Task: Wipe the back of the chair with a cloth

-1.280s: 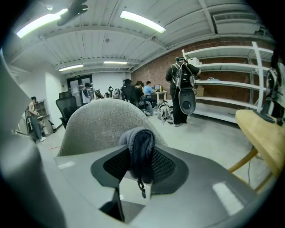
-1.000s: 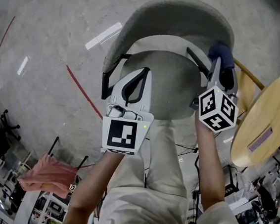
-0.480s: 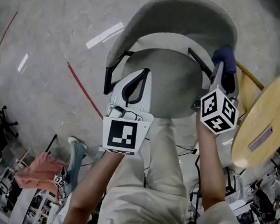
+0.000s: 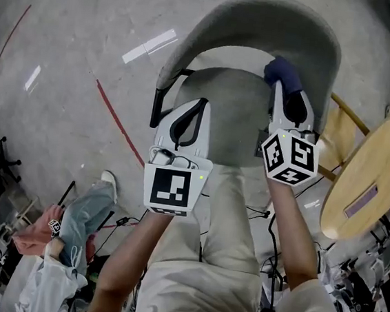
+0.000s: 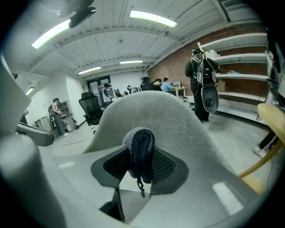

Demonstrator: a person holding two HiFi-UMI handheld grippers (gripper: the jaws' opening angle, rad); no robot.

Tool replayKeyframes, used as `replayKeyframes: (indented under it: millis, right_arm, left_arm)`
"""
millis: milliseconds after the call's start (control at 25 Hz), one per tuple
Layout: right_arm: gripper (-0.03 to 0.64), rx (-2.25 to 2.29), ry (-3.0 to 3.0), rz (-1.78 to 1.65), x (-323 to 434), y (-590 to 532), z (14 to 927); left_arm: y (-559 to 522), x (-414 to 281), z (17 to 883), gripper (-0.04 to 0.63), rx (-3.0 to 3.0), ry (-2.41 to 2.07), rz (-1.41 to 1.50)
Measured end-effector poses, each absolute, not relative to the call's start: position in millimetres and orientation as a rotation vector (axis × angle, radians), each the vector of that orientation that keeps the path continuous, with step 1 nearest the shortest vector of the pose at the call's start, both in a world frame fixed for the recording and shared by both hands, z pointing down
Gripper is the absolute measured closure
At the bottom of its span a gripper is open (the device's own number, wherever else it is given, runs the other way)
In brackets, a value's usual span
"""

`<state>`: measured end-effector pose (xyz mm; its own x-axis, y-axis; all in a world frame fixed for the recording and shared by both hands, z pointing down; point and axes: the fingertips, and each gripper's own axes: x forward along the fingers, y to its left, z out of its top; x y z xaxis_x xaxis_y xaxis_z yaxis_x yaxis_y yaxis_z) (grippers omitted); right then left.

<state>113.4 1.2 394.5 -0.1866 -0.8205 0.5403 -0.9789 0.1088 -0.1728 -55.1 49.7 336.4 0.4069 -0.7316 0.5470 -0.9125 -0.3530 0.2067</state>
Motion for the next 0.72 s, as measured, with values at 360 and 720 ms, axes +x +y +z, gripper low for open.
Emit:
replayKeyframes:
  millis: [360,720]
  right_arm:
    - [0.469,1.511,-2.305,0.678,30,-11,413]
    - [0.468,1.047,-2.483,0.551,-45,12,437]
  left_arm:
    - [52,-85,345,0.595,2.149,-1.454,0.520]
    - [64,-102,362,0.595,2.103,-1.474,0.542]
